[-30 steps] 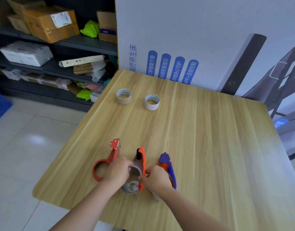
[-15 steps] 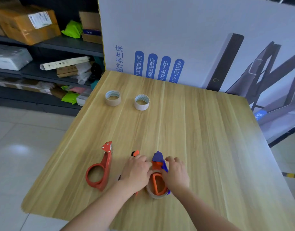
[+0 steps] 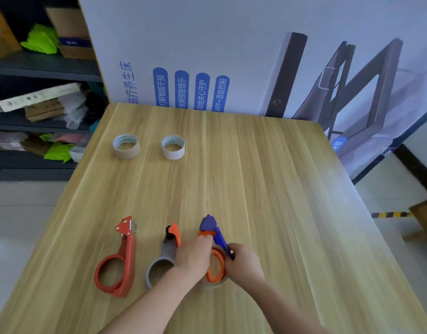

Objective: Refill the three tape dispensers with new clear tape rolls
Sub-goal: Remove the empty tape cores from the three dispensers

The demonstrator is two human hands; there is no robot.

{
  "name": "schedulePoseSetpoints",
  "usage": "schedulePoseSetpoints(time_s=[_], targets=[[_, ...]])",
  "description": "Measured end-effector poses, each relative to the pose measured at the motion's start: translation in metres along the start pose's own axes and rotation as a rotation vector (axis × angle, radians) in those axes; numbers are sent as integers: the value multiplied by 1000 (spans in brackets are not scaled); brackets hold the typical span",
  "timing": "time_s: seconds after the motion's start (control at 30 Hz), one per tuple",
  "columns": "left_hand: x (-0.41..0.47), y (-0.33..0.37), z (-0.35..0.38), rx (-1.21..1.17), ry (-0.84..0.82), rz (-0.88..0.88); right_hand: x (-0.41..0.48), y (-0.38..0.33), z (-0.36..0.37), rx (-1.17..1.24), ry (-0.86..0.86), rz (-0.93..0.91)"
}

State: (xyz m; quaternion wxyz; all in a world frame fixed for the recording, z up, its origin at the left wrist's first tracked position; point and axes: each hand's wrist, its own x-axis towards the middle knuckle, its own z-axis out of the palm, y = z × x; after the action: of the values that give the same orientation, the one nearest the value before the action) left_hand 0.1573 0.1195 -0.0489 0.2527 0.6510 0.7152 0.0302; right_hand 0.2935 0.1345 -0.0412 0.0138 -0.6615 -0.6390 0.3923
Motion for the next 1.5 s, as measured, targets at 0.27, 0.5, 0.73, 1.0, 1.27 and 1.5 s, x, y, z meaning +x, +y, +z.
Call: schedulePoseSetpoints(time_s=[0.27, 0.5, 0.73, 1.0, 1.27, 1.5], targets=[[16, 8, -39, -349, 285, 94, 1, -16, -49, 694, -178, 24], [32, 25, -61, -617, 437, -11, 25, -17, -82, 830, -174, 90], [56, 58, -75, -701, 616, -257, 51, -18, -125, 965, -213, 64], [65, 88, -69, -967, 526, -105, 82, -29, -150, 1065, -115, 89], [110, 56, -90, -582, 579, -135, 118, -50, -142, 909, 1, 151], [176, 24, -115, -226, 548, -120, 164, -62, -132, 872, 58, 162]])
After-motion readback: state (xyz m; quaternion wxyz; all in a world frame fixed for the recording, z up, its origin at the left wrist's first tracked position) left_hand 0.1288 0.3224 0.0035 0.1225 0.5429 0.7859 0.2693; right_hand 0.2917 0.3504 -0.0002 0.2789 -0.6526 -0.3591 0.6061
